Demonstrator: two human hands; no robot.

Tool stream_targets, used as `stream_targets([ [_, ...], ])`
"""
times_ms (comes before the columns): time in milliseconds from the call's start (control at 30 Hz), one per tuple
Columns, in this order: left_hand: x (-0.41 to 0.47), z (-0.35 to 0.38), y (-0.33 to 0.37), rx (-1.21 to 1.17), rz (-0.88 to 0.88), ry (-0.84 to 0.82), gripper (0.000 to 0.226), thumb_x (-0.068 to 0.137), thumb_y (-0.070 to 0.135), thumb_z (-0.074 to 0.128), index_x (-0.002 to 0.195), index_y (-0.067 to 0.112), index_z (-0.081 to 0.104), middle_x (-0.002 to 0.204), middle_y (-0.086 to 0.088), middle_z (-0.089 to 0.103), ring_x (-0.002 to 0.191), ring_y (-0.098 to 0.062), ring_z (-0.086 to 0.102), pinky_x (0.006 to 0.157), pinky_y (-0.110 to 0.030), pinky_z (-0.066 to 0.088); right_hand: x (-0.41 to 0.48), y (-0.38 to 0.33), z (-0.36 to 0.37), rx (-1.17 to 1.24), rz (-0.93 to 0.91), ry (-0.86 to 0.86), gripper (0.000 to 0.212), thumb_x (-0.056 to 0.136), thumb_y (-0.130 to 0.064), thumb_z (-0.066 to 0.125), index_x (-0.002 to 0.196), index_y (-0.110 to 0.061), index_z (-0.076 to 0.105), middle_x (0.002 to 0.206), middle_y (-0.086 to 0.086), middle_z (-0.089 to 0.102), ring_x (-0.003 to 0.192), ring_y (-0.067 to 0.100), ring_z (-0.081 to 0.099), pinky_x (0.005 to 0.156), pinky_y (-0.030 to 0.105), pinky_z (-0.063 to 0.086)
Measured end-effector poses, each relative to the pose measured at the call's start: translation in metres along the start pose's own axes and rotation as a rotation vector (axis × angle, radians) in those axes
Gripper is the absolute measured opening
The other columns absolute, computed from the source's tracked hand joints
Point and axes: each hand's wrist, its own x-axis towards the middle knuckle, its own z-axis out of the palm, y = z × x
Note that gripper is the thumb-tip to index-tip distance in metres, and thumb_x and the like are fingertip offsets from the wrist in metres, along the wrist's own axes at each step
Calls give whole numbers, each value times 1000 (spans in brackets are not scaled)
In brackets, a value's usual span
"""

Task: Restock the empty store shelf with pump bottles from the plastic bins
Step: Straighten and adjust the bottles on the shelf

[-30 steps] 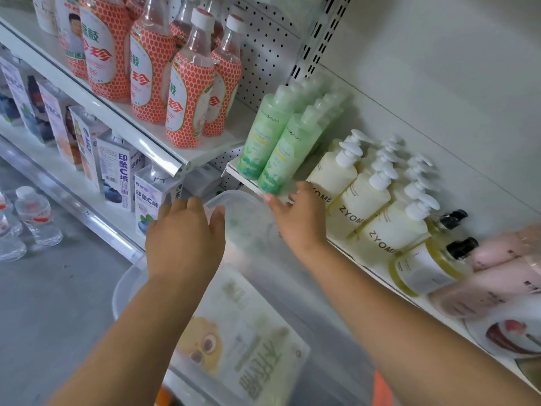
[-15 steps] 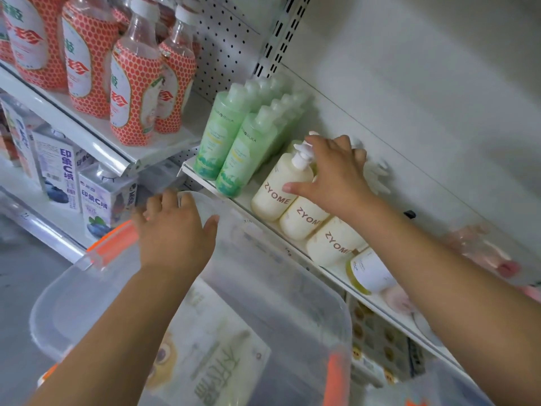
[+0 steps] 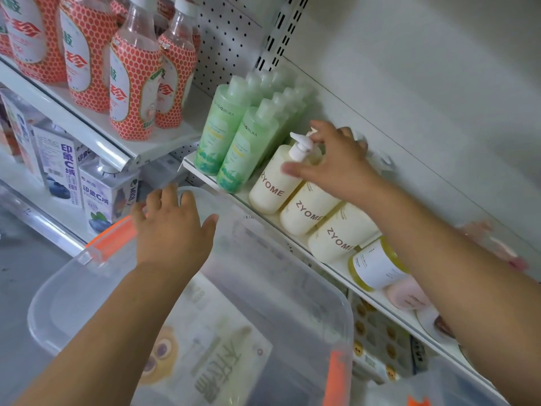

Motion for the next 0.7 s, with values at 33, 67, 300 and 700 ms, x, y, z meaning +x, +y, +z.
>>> stream_targets([
  [33,0,0,0,0,-1,-1,60,95,55,44,130,7,55,142,-16,45,132,-38,36,112,-53,17,2,5,-8,122,17,14,82,78,-70,69,145,-30,44,138,-10,54,133,19,41,111,39,31],
  [67,0,0,0,0,-3,-2,60,95,55,43,130,8,54,143,-15,44,132,-38,36,112,-53,17,6,10,-16,216,25,44,69,84,-66,65,141,-31,48,134,-9,55,129,16,46,111,38,37],
  [300,1,4,-2,2,9,13,59,94,54,47,127,7,57,141,-17,47,128,-40,40,108,-54,22,68,40,-38,131,81,-193,58,92,-43,72,144,-33,50,128,-7,60,119,11,57,103,33,46],
  [700,2,11,-7,-27,56,70,53,86,45,67,115,1,64,131,-22,55,117,-45,50,101,-57,29,90,41,-8,234,67,-109,37,83,-13,81,118,-23,73,109,-4,72,105,12,66,90,21,48],
])
